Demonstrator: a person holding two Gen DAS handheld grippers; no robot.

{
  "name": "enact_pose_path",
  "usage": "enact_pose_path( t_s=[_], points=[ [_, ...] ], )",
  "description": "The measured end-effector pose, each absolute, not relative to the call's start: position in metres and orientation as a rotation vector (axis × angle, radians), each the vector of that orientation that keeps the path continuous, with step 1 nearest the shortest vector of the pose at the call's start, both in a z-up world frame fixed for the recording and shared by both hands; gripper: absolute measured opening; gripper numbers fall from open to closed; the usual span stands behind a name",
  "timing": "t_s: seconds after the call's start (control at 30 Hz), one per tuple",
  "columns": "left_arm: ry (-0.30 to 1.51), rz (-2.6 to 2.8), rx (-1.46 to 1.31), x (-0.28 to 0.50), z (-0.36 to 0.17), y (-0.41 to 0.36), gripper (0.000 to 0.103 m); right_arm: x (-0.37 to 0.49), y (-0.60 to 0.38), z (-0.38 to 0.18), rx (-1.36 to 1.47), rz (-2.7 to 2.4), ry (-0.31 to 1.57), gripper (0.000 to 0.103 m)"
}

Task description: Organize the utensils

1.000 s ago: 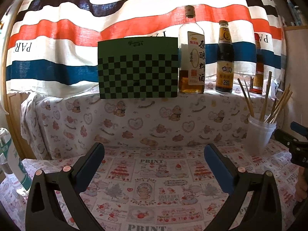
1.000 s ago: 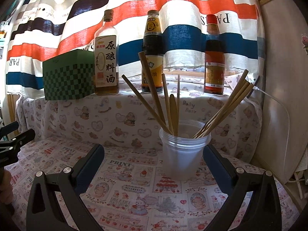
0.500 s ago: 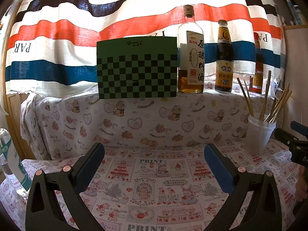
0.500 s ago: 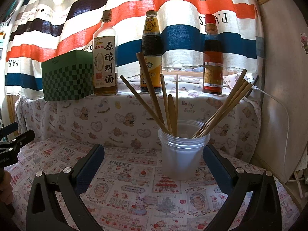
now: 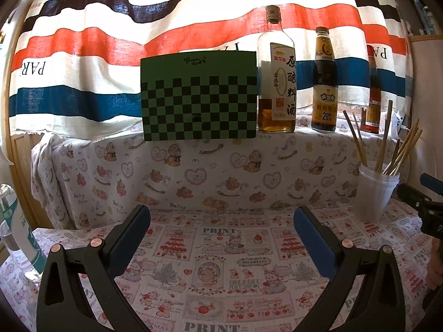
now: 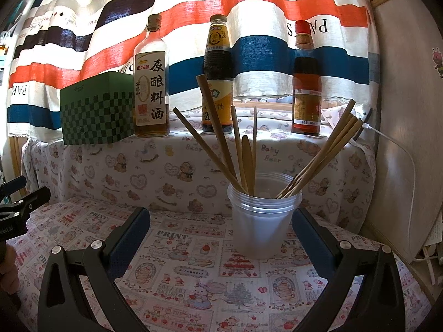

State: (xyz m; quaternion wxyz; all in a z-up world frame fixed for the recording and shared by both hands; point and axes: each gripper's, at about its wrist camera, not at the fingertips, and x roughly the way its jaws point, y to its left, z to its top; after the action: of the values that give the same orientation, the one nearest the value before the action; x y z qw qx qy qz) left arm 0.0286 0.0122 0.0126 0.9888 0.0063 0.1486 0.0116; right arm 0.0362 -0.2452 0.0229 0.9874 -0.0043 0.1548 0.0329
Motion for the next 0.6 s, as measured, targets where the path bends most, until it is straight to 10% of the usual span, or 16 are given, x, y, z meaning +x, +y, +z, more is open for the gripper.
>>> enact_pose_path(
  t_s=[0.6],
  points=[
    [0.3,0.027,0.01,0.0293,0.0116,0.0124,0.103,0.0362,-0.2454,0.023,-0.009,0.067,0.311,0.103]
  ],
)
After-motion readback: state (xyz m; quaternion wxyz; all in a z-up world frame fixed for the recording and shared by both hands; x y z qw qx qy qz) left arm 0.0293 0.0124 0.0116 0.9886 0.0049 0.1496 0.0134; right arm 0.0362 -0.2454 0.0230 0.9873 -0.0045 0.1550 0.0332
